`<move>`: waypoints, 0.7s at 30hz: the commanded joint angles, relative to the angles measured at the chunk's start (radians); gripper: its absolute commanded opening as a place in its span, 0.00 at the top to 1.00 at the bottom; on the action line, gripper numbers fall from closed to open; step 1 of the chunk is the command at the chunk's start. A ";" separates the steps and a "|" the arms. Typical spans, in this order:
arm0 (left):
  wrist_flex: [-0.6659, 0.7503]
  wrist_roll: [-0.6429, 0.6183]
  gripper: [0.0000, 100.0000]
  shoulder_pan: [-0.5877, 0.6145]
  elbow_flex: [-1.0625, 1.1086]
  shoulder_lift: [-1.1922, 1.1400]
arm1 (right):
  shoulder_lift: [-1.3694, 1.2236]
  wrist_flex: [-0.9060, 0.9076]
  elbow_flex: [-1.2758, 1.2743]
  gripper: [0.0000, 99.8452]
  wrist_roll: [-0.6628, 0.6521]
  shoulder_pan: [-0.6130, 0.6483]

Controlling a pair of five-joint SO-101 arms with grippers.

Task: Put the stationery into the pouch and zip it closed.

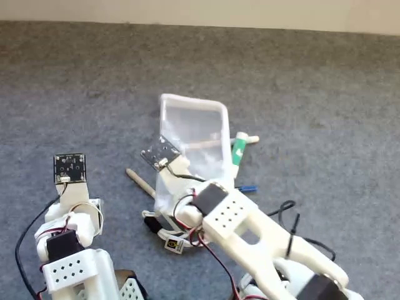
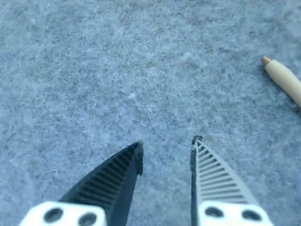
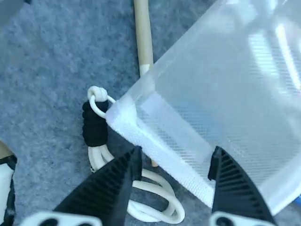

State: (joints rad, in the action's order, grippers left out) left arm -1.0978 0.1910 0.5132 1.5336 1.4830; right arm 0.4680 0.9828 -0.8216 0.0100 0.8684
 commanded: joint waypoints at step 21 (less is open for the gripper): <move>0.000 -0.012 0.84 0.010 -0.047 0.012 | -0.217 -0.094 0.048 0.99 0.005 -0.013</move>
State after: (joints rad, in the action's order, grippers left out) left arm -1.0978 0.1910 0.5132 1.5336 1.4830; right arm 0.2639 0.8876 -0.7741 0.0100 0.8608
